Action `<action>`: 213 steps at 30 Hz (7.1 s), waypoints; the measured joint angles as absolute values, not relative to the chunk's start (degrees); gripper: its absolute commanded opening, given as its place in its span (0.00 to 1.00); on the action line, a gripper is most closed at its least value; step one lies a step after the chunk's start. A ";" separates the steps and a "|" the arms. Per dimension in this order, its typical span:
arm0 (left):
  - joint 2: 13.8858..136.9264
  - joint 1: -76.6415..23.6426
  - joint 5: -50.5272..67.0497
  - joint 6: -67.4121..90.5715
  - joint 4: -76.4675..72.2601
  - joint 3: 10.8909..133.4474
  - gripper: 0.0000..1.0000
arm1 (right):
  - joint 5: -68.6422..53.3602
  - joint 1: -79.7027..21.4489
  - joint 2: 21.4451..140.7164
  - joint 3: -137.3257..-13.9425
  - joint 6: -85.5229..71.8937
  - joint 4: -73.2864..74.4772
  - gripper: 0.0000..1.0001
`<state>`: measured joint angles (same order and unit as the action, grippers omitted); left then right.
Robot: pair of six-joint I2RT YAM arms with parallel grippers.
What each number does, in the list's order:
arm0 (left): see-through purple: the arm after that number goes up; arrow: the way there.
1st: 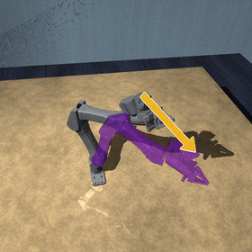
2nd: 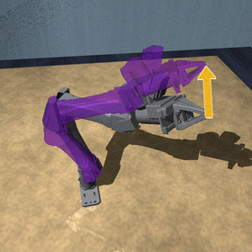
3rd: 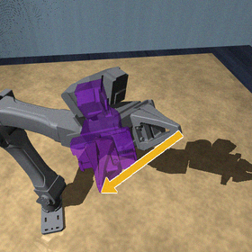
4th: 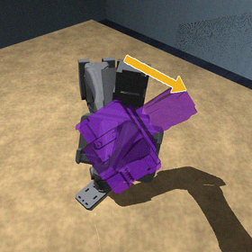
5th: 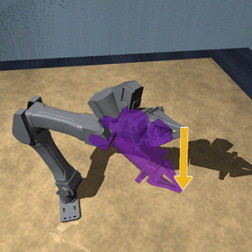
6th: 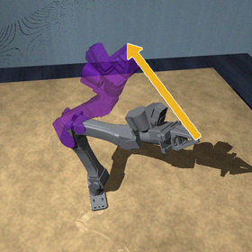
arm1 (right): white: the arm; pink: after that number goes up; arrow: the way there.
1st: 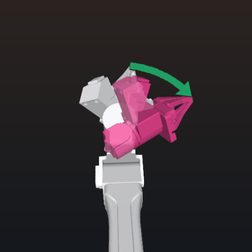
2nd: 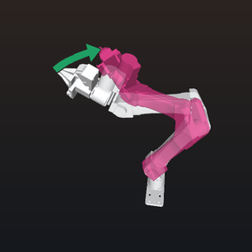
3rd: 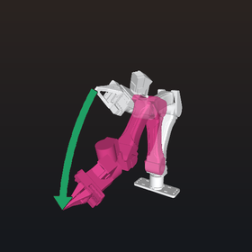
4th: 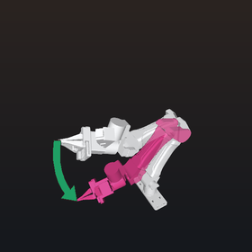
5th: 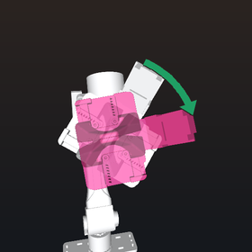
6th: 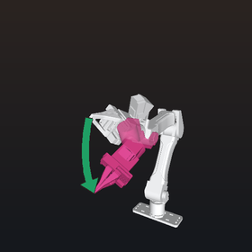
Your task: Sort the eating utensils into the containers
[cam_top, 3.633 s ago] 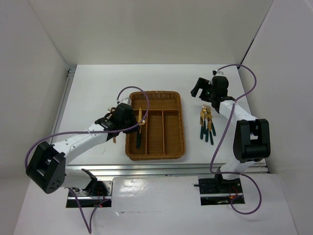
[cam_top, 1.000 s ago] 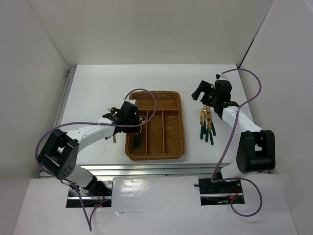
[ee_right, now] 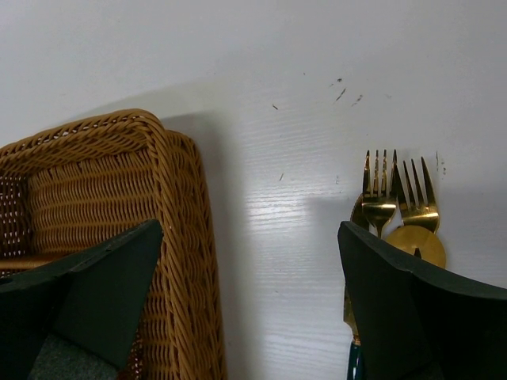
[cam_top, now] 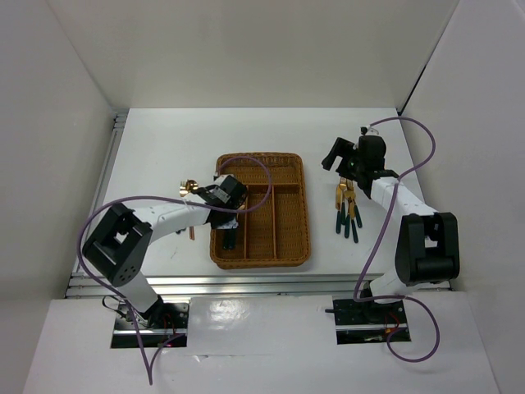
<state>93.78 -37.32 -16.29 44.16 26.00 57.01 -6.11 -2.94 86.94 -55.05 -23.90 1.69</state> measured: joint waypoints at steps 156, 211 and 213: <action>92.44 -6.52 -15.27 30.26 15.05 49.43 0.40 | -12.29 -2.94 89.52 -52.93 -26.13 1.21 0.92; 86.04 -44.18 -2.55 56.51 2.52 57.25 0.24 | 3.05 0.36 82.15 -52.71 -28.36 4.99 1.00; 87.79 -44.73 -3.31 58.92 1.15 57.32 0.24 | 3.14 0.47 80.73 -52.18 -28.60 5.02 1.00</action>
